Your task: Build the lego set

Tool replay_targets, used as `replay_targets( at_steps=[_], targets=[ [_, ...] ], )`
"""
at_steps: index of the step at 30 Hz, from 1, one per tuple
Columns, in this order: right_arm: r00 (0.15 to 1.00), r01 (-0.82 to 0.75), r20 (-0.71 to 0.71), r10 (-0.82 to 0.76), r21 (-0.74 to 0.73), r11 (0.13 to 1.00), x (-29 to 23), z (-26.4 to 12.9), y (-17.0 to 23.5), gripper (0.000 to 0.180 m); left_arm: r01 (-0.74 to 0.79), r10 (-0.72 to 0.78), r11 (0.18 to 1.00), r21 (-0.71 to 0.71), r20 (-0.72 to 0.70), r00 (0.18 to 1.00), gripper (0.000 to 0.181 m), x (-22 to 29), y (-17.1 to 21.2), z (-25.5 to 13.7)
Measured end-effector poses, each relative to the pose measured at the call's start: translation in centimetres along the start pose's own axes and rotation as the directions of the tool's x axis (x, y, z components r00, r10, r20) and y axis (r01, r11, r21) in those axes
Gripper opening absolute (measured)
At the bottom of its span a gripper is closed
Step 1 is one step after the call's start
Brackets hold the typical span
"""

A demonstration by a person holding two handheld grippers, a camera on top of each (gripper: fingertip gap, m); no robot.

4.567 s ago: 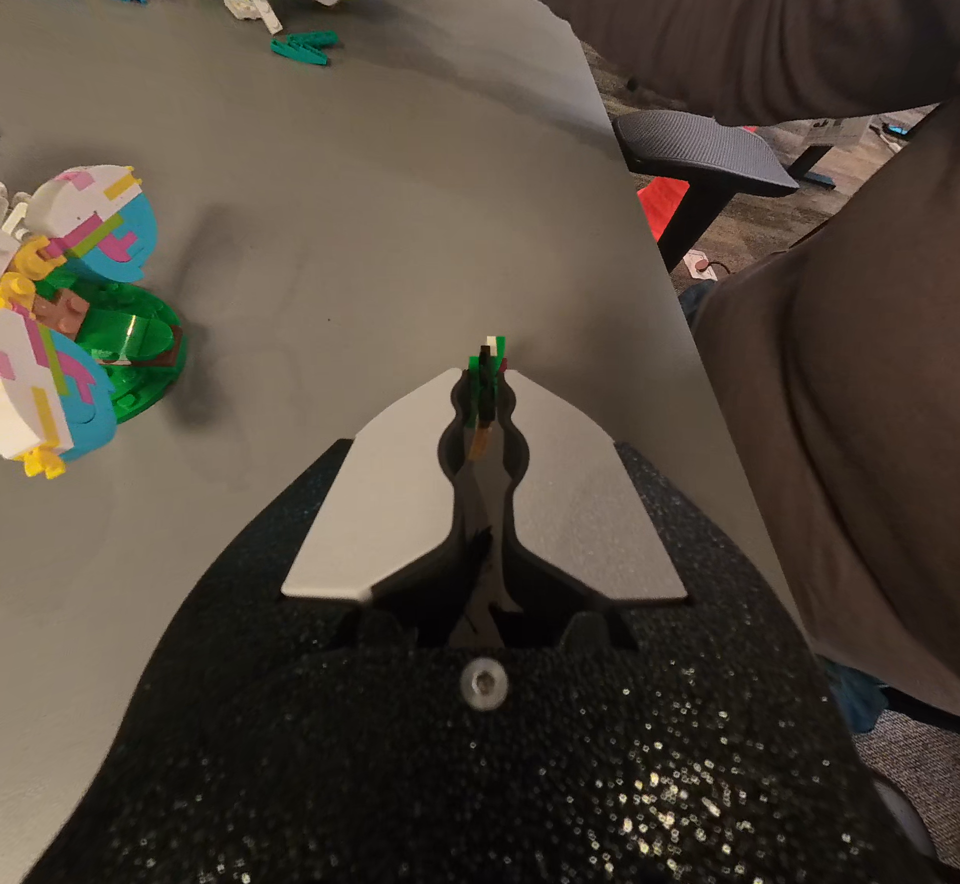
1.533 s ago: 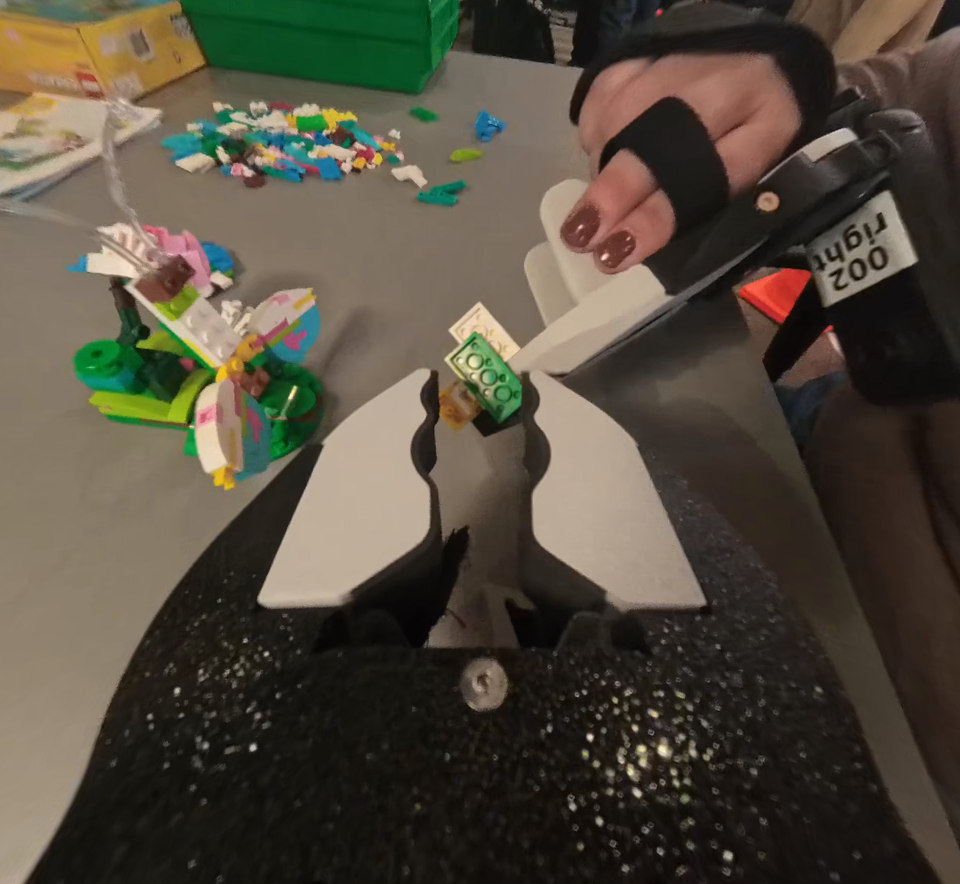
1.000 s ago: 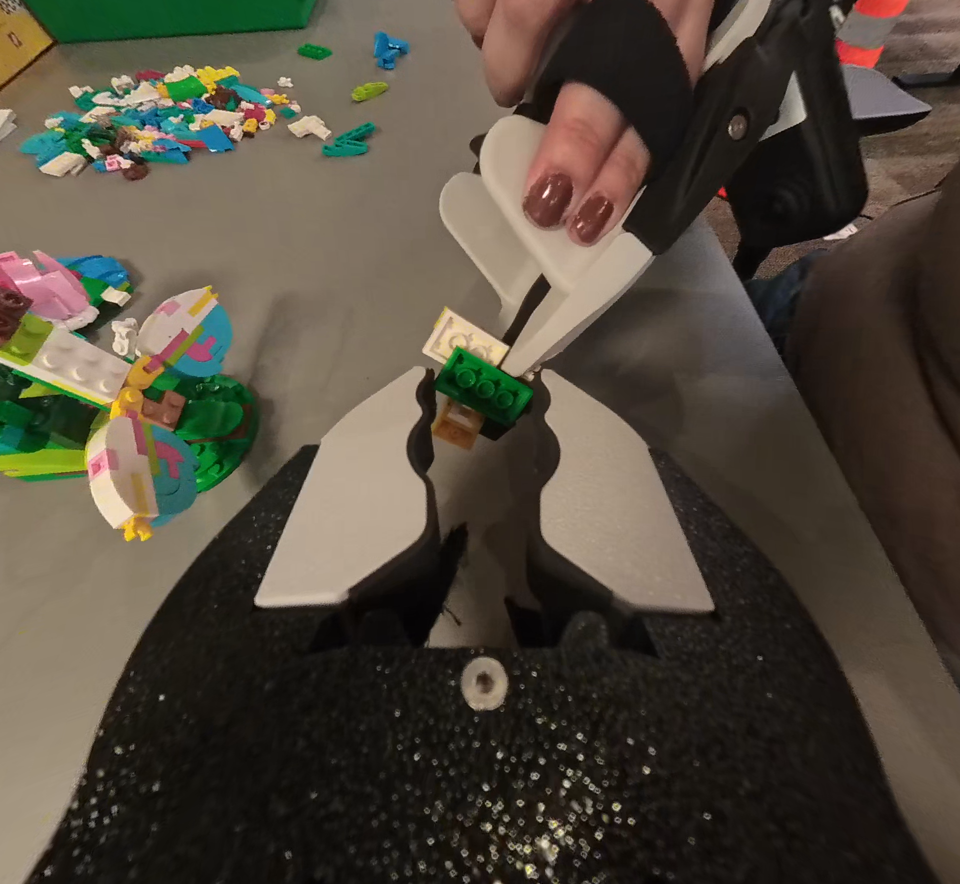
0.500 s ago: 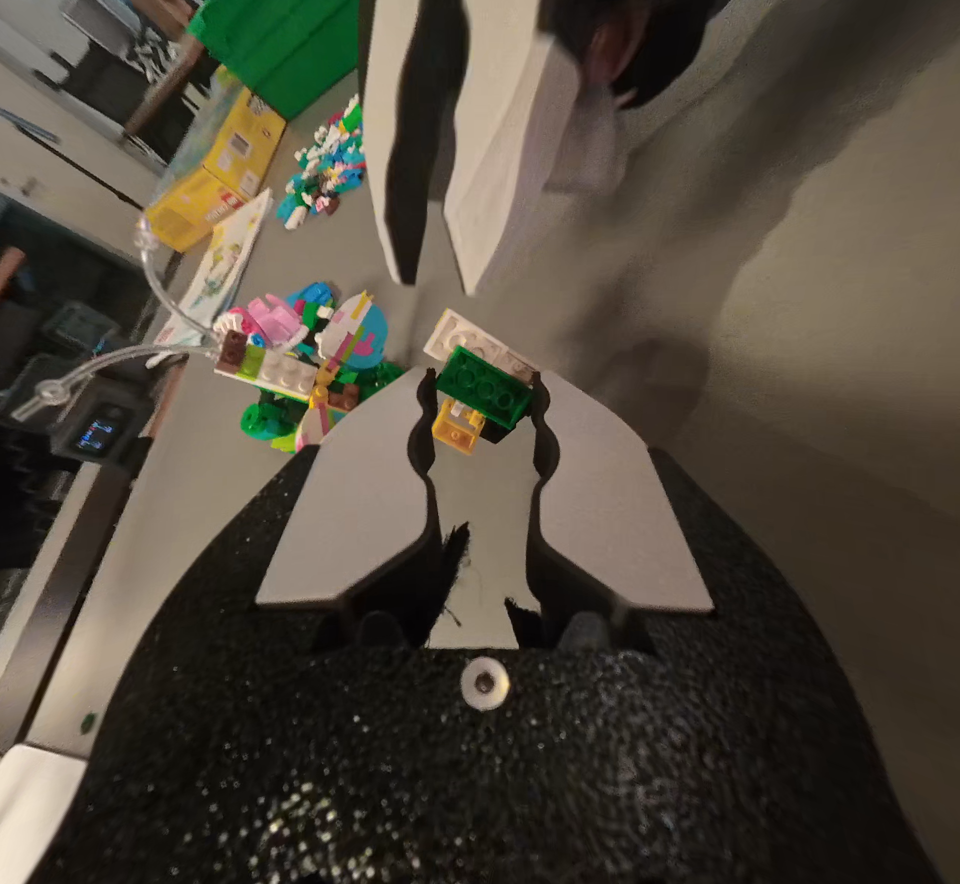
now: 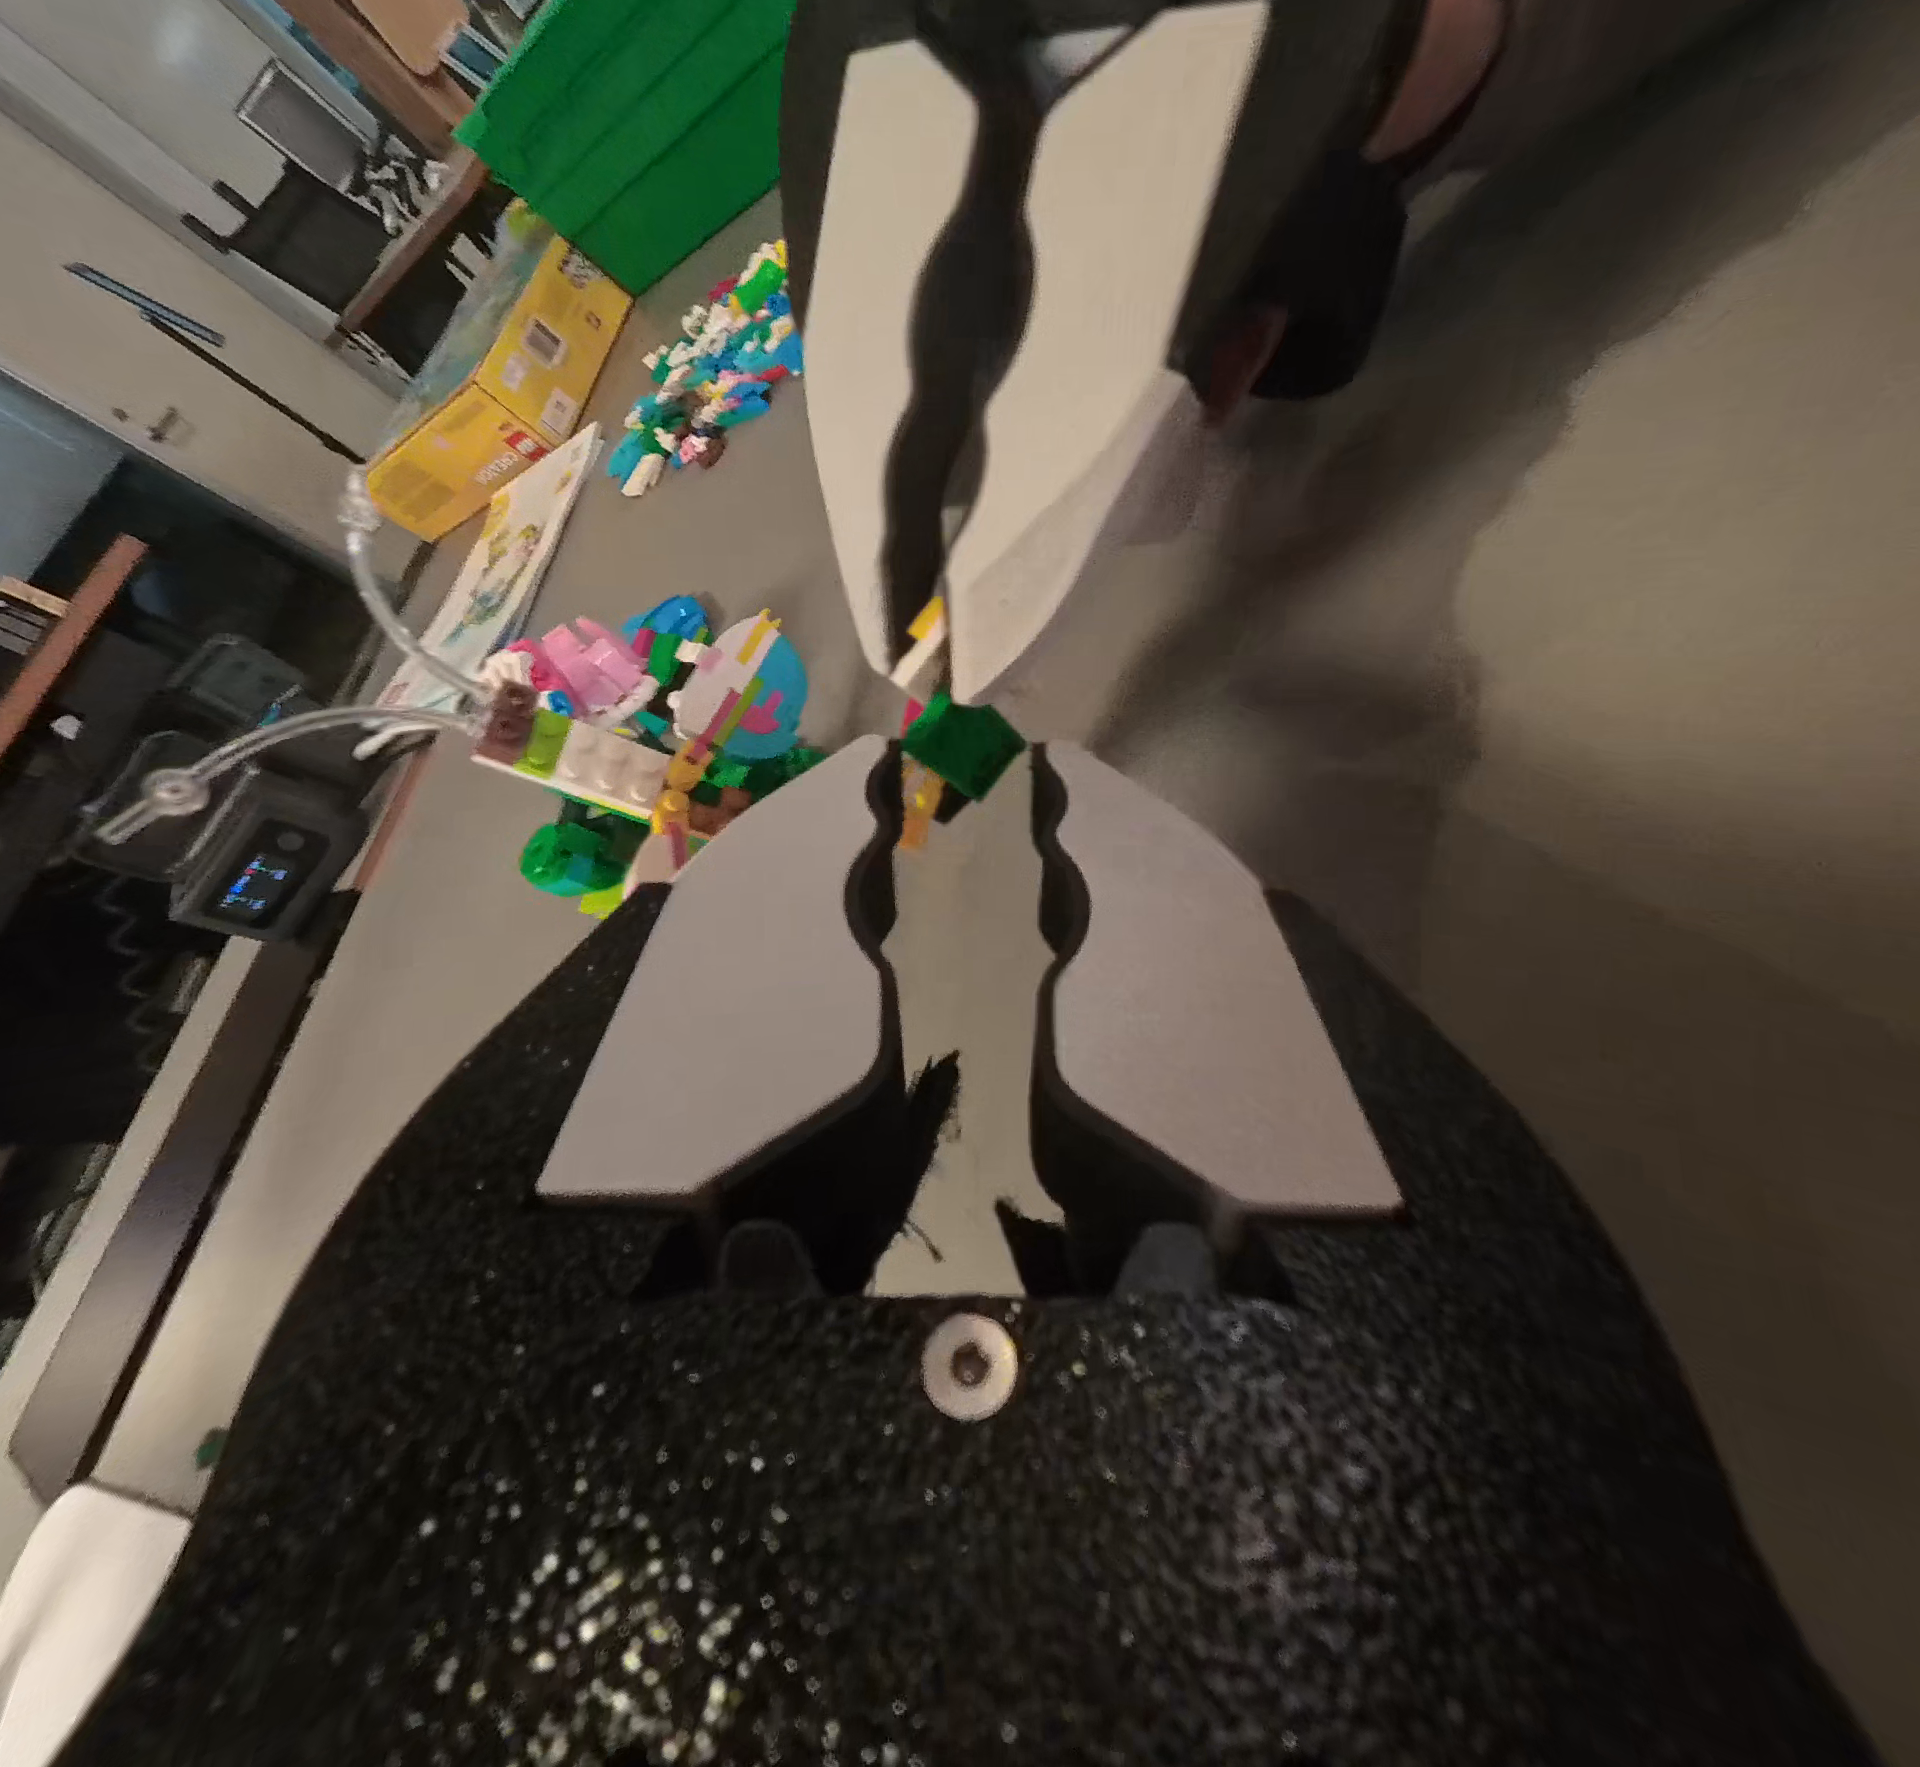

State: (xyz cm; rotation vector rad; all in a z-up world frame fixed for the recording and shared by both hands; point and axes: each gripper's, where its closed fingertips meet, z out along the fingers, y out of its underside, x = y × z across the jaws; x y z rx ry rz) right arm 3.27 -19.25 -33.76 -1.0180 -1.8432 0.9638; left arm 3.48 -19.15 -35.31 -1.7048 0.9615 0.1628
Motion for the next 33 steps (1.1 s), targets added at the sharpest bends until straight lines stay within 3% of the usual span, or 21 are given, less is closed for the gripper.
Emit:
replay_targets(
  at_steps=[1, 5, 14, 22, 33],
  targets=[
    [0.997, 0.078, -0.013, -0.078, -0.004, 0.997, -0.2, 0.0, -0.1, 0.008, -0.01, 0.01, 1.0, 0.006, 0.018, 1.0, 0.013, -0.3, -0.1, -0.2],
    [0.957, 0.285, -0.053, -0.286, -0.037, 0.958, -0.5, 0.2, 0.1, 0.007, -0.042, 0.042, 0.999, 0.001, 0.028, 0.999, 0.009, -0.5, 0.1, -0.3],
    [0.942, 0.336, -0.014, -0.336, -0.026, 0.942, -1.1, -0.1, 0.4, 0.007, -0.189, 0.189, 0.982, -0.019, 0.055, 0.98, 0.005, 0.5, 0.0, 0.2],
    [0.994, 0.077, -0.081, -0.071, 0.069, 0.995, 0.3, -0.3, -0.4, 0.007, -0.23, 0.238, 0.971, -0.067, 0.153, 0.959, 0.003, -1.0, -0.5, -0.3],
    [0.995, -0.07, -0.069, 0.076, 0.084, 0.994, 0.7, 0.0, 0.1, 0.007, -0.283, 0.299, 0.953, -0.108, 0.184, 0.936, 0.003, -1.2, -0.1, -0.2]
  ],
)
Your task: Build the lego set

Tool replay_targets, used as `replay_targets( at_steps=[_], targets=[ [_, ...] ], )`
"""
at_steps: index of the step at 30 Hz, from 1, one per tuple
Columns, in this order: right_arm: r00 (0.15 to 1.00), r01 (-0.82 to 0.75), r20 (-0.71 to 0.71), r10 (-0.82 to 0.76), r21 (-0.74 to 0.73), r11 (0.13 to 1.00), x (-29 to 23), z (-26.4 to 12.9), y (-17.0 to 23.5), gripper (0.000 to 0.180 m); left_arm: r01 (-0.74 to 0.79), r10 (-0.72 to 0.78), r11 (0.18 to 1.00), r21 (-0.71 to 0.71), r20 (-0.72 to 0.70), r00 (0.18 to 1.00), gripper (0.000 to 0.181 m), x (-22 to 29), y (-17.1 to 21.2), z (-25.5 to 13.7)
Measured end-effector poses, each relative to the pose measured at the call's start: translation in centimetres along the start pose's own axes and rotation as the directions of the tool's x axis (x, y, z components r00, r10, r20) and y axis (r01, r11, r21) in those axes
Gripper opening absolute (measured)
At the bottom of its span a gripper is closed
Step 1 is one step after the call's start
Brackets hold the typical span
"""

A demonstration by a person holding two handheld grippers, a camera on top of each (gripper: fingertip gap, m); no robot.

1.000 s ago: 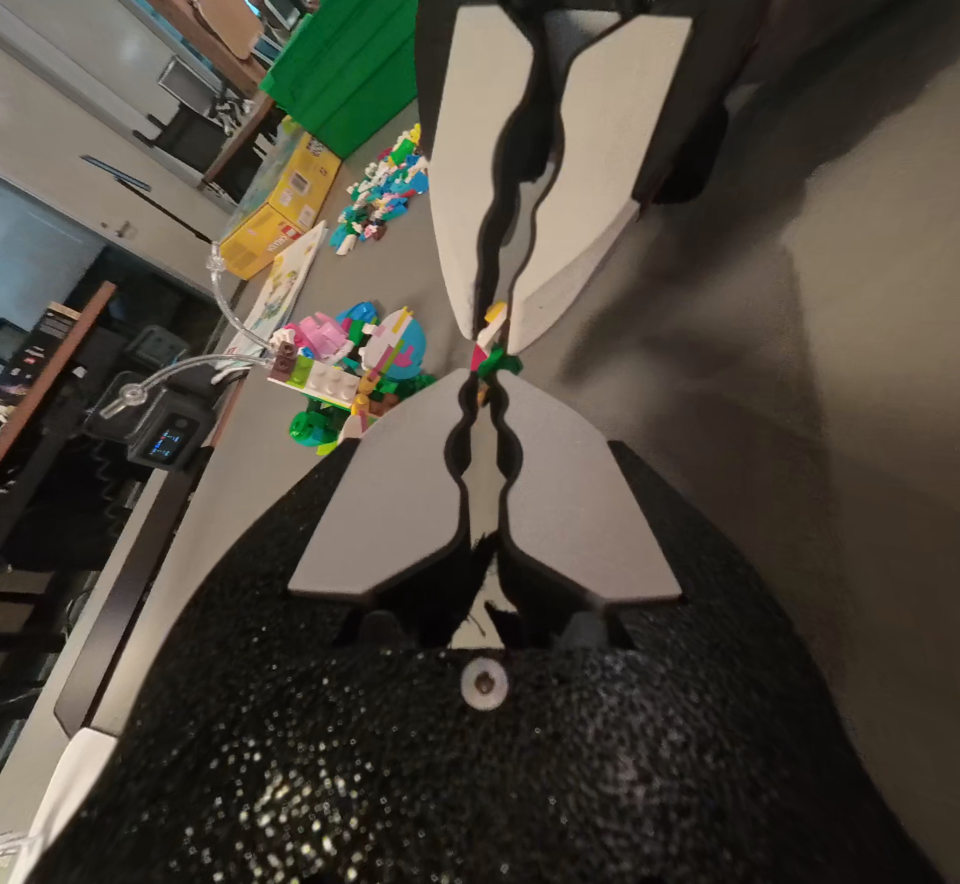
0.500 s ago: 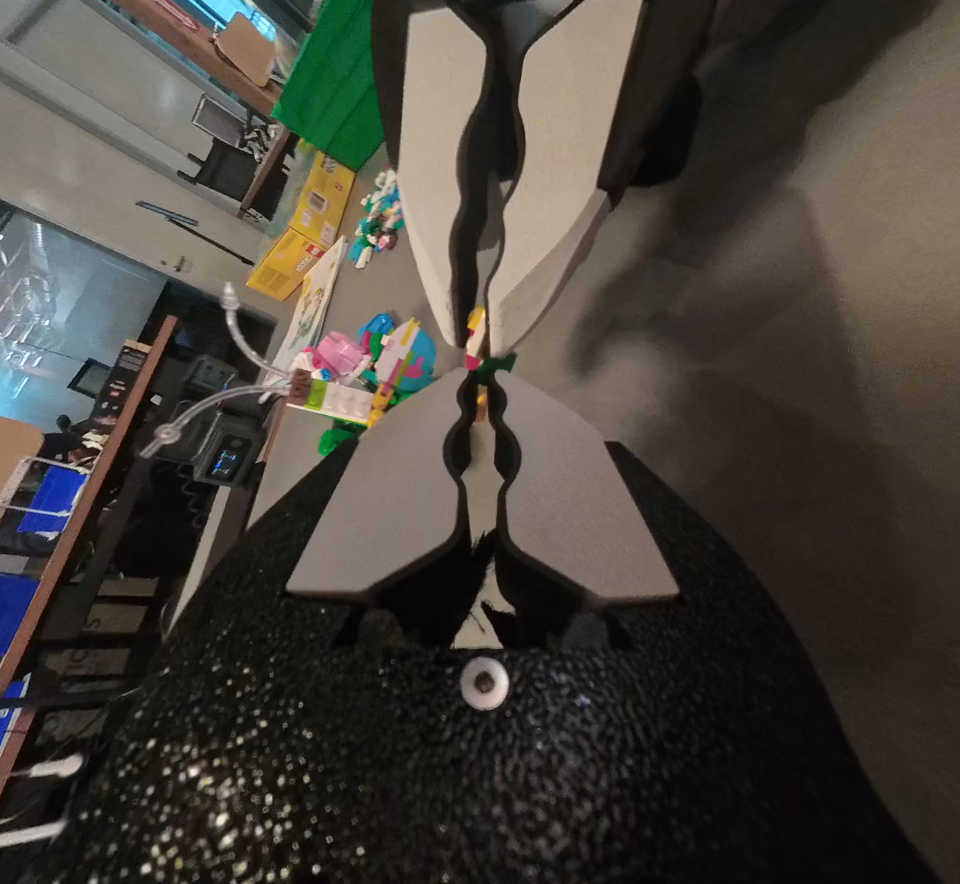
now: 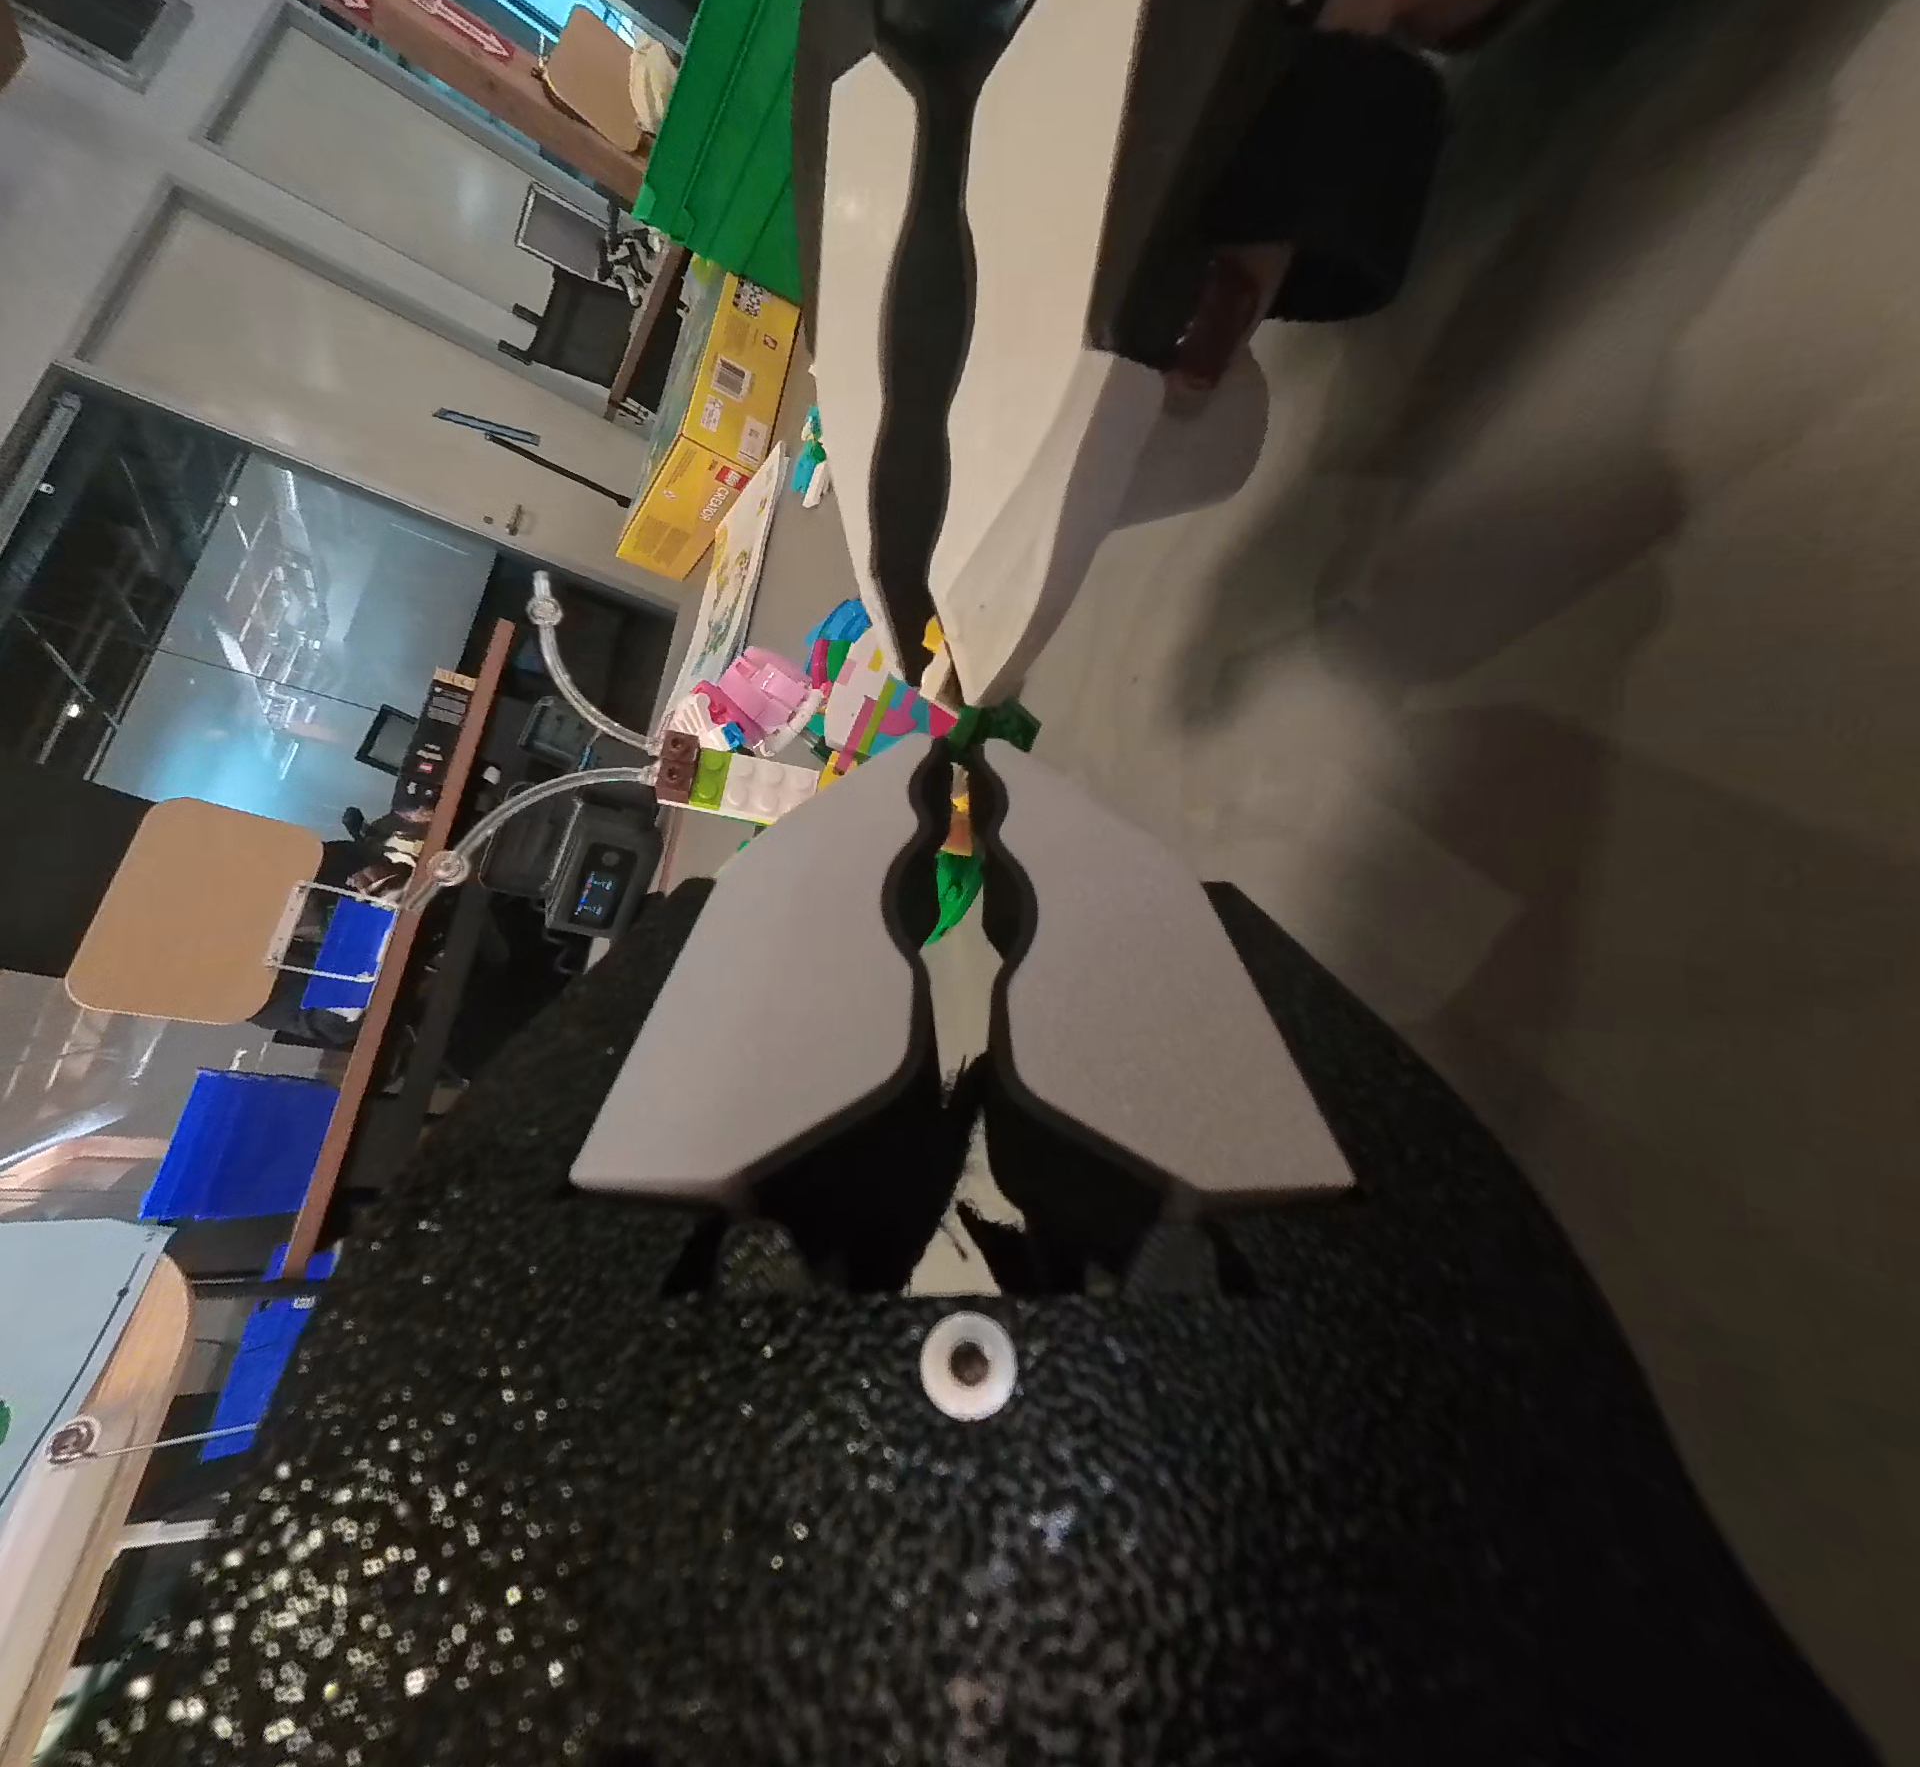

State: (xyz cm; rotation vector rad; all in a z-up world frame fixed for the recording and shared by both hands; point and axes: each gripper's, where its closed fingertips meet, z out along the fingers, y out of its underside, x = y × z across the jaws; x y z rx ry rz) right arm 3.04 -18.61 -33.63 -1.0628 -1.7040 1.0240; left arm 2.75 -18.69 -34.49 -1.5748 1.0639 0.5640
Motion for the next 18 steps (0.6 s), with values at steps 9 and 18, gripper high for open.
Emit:
replay_targets(
  at_steps=[9, 18],
  targets=[
    [1.0, -0.018, 0.013, 0.018, -0.008, 1.0, -0.01, -0.02, 0.13, 0.008, -0.035, 0.035, 0.999, 0.006, 0.01, 0.999, 0.003, 0.1, -0.05, -0.04],
    [0.997, -0.076, 0.028, 0.076, -0.023, 0.997, 0.13, -0.04, 0.33, 0.007, -0.121, 0.122, 0.993, -0.009, 0.04, 0.992, 0.003, 0.18, -0.04, -0.02]
  ],
)
